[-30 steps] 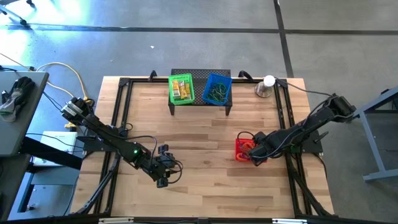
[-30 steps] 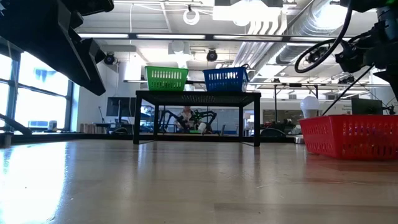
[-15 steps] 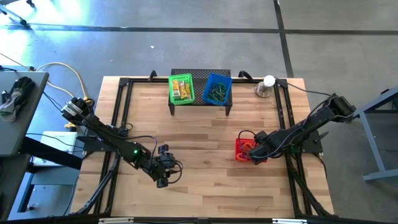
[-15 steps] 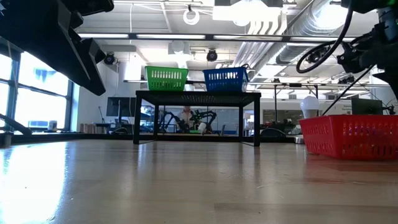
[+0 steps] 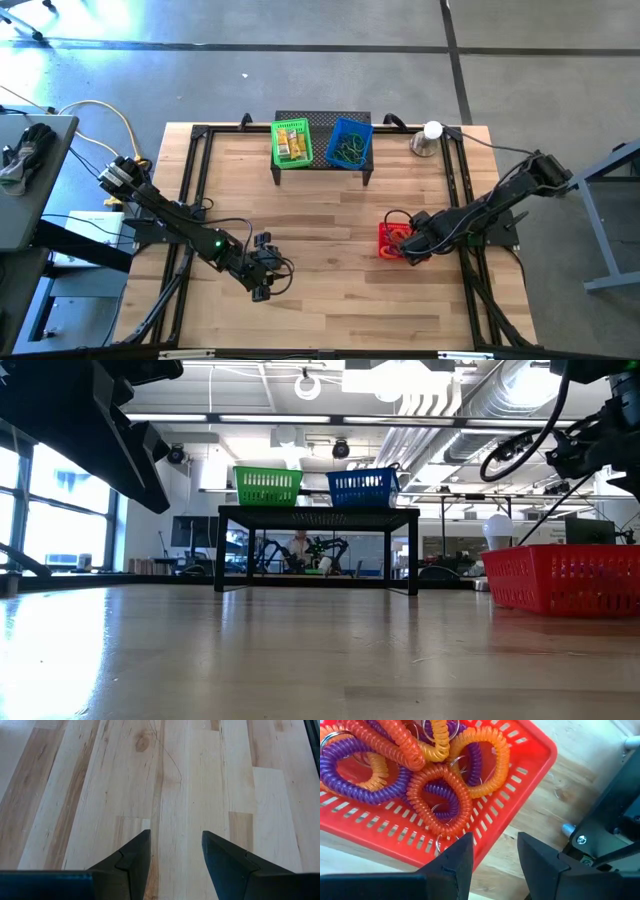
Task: Pick & Place Office Desk Supplies
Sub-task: Put the red basket with the spring keychains on the shelf
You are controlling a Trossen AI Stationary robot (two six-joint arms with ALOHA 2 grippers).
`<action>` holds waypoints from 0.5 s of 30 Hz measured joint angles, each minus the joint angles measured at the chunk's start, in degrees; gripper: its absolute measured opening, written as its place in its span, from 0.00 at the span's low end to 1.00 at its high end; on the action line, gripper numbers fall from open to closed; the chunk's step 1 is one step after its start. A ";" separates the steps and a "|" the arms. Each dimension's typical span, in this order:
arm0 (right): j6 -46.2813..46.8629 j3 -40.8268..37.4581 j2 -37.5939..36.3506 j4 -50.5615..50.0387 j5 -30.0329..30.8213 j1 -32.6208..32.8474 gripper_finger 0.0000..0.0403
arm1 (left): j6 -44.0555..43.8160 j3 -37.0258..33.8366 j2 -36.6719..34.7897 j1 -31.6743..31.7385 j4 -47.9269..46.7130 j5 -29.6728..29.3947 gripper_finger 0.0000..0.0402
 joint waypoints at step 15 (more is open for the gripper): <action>-9.89 5.41 -0.22 3.86 7.41 -2.45 0.35 | 0.24 0.00 0.00 0.13 -0.01 0.00 0.42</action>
